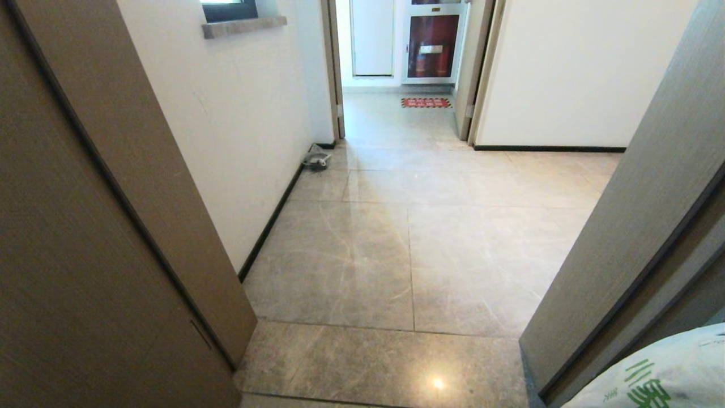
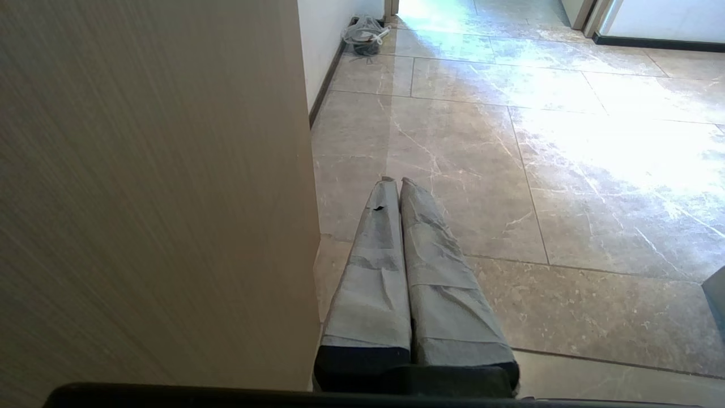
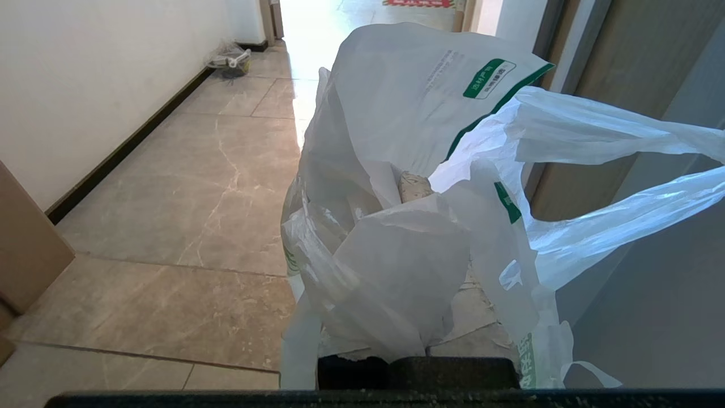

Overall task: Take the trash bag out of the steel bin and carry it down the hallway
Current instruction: Put the trash bag at the door

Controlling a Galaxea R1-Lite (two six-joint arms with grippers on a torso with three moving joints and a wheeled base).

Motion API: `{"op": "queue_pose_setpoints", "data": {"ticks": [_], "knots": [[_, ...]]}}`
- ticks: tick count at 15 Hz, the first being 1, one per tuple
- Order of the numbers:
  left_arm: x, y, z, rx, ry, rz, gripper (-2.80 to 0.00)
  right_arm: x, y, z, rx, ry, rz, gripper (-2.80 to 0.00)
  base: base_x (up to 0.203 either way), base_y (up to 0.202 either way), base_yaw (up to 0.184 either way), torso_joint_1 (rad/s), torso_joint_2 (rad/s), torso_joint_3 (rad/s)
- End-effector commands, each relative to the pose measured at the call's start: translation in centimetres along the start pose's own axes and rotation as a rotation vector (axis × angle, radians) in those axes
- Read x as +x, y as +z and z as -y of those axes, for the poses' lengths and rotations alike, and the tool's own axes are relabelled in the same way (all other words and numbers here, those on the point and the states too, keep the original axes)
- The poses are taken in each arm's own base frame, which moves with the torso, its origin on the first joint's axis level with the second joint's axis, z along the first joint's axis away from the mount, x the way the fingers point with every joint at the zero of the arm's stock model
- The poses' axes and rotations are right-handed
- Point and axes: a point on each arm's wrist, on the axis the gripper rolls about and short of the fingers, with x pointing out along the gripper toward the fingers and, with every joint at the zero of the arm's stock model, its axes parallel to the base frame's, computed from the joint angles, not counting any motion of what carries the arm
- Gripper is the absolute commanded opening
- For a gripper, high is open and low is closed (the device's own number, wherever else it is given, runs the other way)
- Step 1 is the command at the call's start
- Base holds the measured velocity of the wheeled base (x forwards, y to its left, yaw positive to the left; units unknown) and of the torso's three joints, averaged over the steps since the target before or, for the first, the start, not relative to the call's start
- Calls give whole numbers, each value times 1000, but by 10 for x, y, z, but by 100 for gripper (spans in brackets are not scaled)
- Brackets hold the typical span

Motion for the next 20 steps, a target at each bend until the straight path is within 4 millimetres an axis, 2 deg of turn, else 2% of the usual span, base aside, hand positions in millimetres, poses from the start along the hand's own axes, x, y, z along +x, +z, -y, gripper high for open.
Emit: {"op": "queue_pose_setpoints", "data": {"ticks": [1,20], "knots": [[0,0,0,0,0,0,-280,2,-11,-1,0,4,-40,-280,0,0,0,0,0,0],[0,0,0,1,0,-1,-280,2,-11,-1,-1,3,-40,-280,0,0,0,0,0,0]]}}
